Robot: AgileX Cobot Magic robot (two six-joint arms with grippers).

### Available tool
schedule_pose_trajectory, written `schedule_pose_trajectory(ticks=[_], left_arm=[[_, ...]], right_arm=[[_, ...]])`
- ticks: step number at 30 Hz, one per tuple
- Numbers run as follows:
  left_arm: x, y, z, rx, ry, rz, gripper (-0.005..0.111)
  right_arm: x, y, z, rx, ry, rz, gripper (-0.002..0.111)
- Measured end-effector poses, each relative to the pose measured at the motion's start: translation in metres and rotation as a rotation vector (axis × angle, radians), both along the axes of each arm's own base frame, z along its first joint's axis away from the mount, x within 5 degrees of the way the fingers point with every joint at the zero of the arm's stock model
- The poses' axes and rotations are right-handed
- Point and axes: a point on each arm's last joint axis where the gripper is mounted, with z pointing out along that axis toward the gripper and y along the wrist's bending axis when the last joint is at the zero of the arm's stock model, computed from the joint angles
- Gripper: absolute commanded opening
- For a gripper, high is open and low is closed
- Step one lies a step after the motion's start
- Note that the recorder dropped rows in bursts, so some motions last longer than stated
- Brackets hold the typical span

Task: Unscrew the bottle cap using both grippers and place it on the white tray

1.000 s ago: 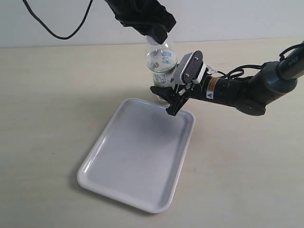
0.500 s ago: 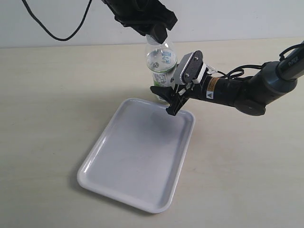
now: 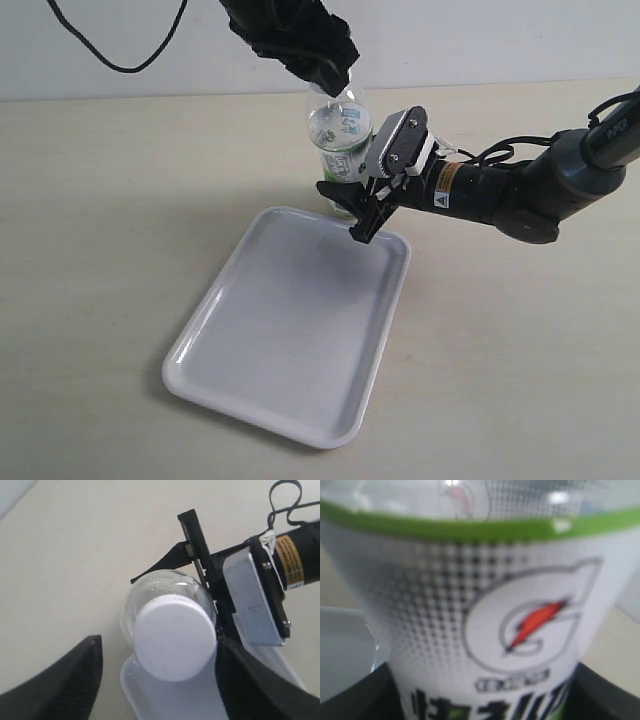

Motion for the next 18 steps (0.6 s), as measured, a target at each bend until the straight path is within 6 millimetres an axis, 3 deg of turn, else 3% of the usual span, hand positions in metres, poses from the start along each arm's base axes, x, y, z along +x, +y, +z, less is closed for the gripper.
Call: schedule_pose_trajectory(ticks=[12, 18], left_arm=[[-0.0027, 0.001, 0.004, 0.189, -0.223, -0.463, 0.063], [-0.0026, -0.0003, 0.0048, 0.232, -0.299, -0.598, 0.063]], right_arm=[[0.0, -0.0002, -0.0005, -0.004, 0.003, -0.002, 0.0], [0.0004, -0.0006, 0.0007, -0.012, 0.005, -0.005, 0.0]])
